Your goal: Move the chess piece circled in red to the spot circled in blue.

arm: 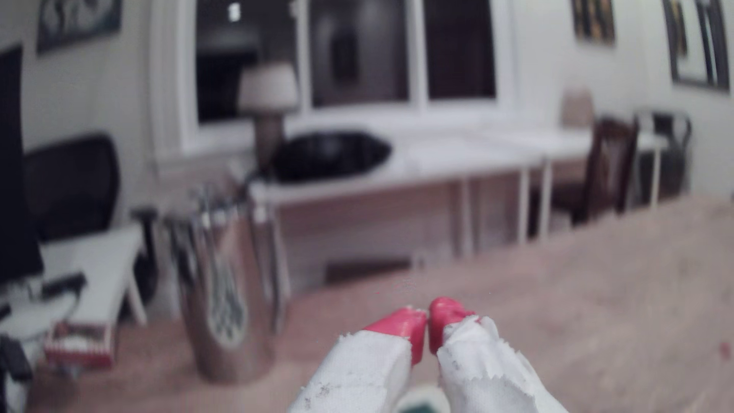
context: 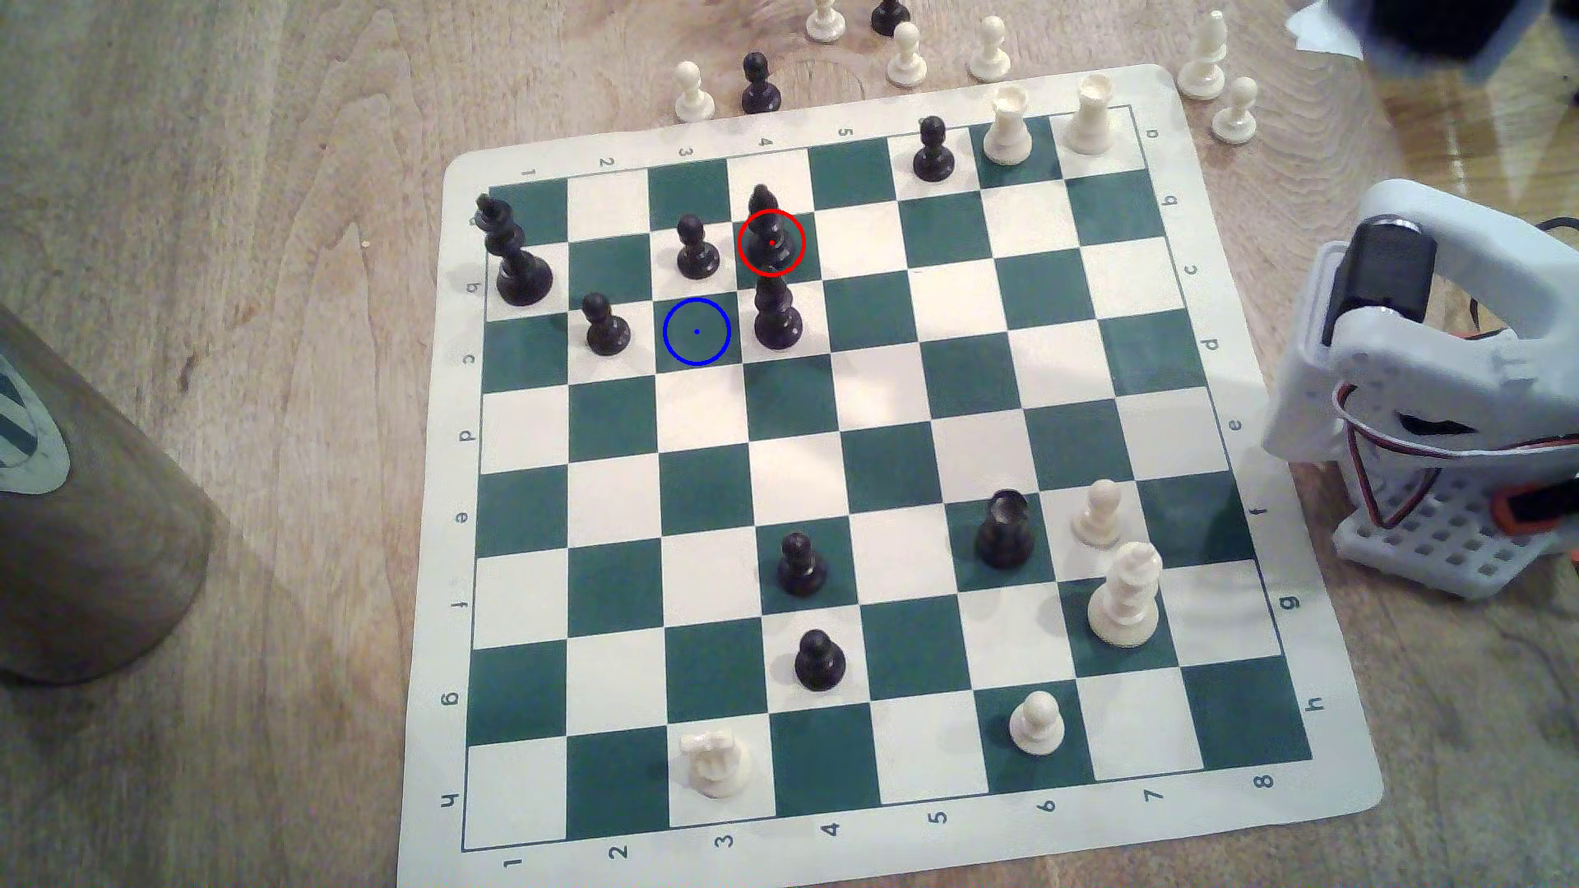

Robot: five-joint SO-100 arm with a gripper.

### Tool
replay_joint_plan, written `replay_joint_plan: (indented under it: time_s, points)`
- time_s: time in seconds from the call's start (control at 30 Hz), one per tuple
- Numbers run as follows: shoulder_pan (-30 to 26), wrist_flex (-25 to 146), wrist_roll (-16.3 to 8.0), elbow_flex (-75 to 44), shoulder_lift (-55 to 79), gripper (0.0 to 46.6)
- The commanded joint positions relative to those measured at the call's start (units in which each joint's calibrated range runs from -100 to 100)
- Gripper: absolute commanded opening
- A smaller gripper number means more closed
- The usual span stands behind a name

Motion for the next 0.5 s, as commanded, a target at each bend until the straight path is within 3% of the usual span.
replay_joint_plan:
  time_s: [0.0, 0.1, 0.2, 0.47]
  points:
    - [-0.31, 10.65, -0.49, -1.9, 5.41, 0.2]
    - [-0.46, 16.47, -1.07, -2.8, 10.59, 0.3]
    - [0.08, 21.55, -3.27, -4.16, 17.29, 1.1]
    - [-2.65, 25.4, -4.84, -19.94, 39.96, 3.8]
